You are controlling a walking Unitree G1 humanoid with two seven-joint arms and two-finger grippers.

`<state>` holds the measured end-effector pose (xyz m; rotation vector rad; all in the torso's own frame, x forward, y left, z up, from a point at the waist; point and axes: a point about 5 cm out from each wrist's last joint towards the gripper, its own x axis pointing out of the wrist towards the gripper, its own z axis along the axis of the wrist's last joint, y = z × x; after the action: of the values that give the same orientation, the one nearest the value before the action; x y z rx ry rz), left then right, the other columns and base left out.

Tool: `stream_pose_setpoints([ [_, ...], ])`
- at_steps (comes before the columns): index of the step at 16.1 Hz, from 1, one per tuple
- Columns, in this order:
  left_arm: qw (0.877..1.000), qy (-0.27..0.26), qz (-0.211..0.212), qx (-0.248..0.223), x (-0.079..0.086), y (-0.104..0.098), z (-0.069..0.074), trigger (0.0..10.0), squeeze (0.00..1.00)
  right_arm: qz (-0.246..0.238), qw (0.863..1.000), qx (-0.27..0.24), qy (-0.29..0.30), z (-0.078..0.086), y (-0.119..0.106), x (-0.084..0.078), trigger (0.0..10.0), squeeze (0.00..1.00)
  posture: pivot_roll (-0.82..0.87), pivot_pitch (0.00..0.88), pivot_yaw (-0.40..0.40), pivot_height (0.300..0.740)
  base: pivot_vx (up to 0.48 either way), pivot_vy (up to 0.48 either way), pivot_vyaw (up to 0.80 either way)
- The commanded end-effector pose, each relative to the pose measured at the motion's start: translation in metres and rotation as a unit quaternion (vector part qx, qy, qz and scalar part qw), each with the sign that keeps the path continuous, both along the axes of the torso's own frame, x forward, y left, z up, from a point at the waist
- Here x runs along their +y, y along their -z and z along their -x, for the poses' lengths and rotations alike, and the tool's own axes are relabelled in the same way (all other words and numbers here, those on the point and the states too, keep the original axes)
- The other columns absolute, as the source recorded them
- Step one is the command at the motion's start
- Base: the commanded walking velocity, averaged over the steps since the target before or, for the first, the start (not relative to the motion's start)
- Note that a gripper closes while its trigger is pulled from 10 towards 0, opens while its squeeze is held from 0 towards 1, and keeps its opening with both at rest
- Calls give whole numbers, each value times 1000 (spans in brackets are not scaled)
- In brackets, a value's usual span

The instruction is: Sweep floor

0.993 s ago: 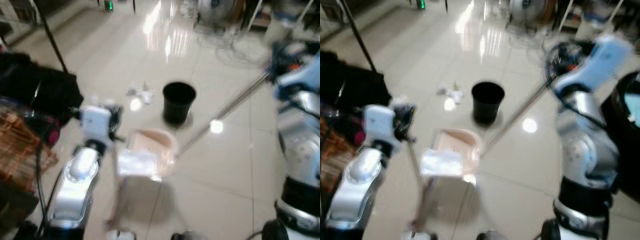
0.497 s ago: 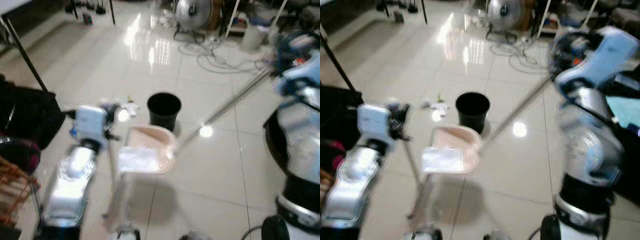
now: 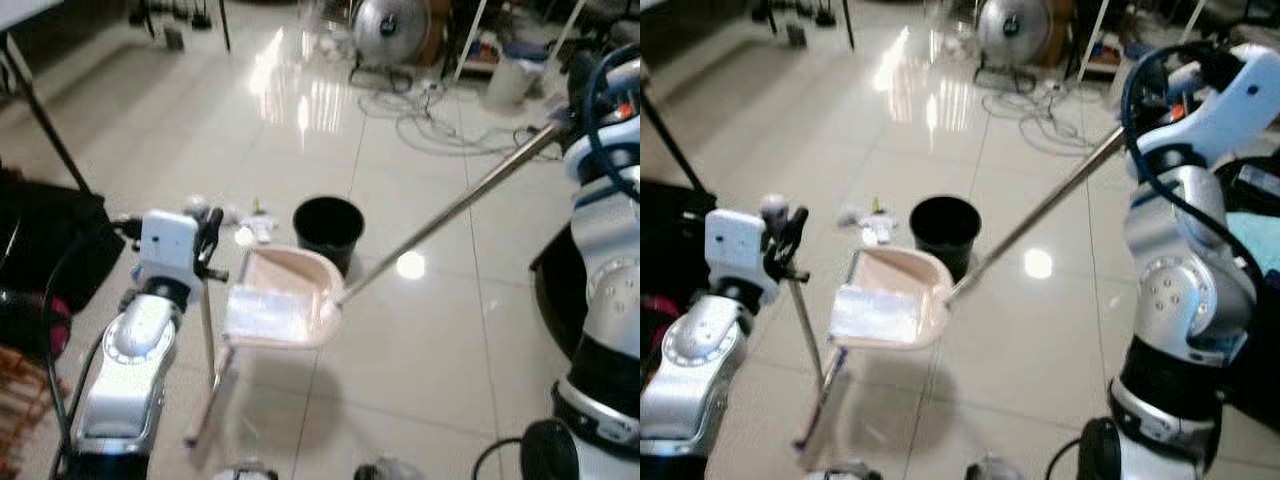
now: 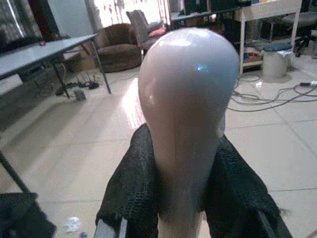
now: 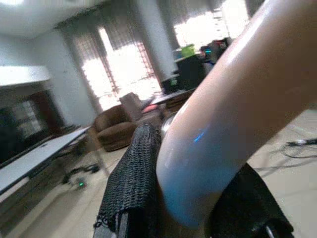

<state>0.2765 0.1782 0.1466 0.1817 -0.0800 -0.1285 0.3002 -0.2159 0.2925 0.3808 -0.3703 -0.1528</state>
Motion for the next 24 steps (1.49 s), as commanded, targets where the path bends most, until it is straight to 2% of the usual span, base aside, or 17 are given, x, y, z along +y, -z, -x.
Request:
stream_pose_setpoints([
  [1,1000,14,3,-15,-6,-6,1,10000,0,-1,1000,-23,13,3,-11,-5,10000,0,117,95,-46,740,428,0,0],
  [14,1000,18,-1,-12,-5,-4,3,10000,0,-1,999,-27,17,1,-15,-11,10000,0,120,82,-42,740,426,0,0],
  [18,1000,21,-1,-12,-5,-4,3,10000,0,-4,999,-30,19,2,-15,-11,10000,0,121,75,-41,740,426,0,-506],
  [24,1000,19,-3,-12,-3,-4,2,10000,0,-12,999,-33,27,3,-14,-15,10000,0,122,81,-38,740,427,0,0],
])
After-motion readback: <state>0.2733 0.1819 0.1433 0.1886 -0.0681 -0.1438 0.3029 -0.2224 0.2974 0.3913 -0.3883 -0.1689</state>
